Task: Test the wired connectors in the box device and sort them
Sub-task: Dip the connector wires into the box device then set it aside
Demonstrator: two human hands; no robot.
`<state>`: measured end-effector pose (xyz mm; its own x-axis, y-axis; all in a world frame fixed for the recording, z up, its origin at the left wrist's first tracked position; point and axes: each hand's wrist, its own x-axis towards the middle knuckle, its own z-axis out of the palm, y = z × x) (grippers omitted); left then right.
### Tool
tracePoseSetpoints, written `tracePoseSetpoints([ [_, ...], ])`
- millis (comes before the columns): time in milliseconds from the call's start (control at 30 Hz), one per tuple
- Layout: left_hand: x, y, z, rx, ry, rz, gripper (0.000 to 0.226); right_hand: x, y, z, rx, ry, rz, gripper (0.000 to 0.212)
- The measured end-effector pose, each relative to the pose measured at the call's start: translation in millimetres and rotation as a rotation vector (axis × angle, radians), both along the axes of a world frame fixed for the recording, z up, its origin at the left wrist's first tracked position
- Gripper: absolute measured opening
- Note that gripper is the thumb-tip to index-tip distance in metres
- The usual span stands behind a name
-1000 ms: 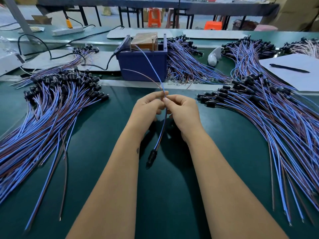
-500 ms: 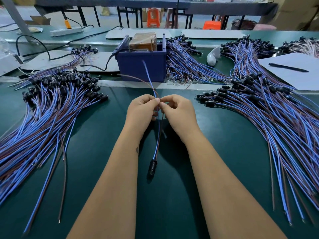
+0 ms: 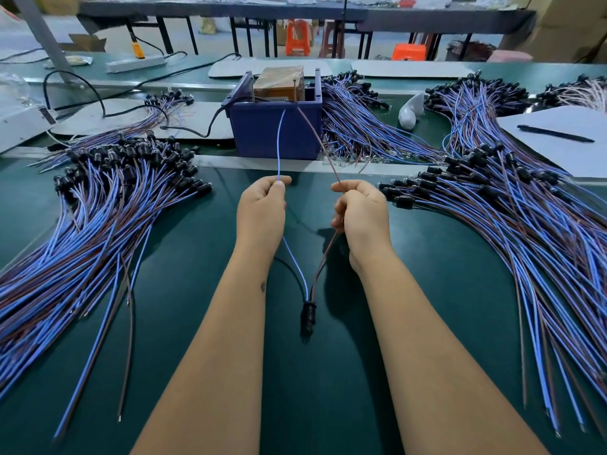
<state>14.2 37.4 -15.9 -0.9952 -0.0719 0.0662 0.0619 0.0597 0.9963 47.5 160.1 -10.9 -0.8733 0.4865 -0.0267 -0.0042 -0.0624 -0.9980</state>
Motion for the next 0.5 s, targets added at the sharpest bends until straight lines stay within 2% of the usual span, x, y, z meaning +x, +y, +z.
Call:
tracePoseSetpoints([
  [233, 1.3, -7.3, 4.2, 0.058, 0.013, 0.096, 0.027, 0.6, 0.1, 1.5, -0.017, 0.081, -0.037, 0.025],
  [367, 2.5, -9.2, 9.4, 0.169, 0.024, 0.193, 0.03, 2.1, 3.7, 5.2, -0.2, 0.141, -0.068, 0.025],
  [500, 4.7, -11.4, 12.8, 0.266, 0.041, 0.253, 0.032, 3.2, 5.4, 6.8, -0.263, 0.172, -0.073, 0.025],
])
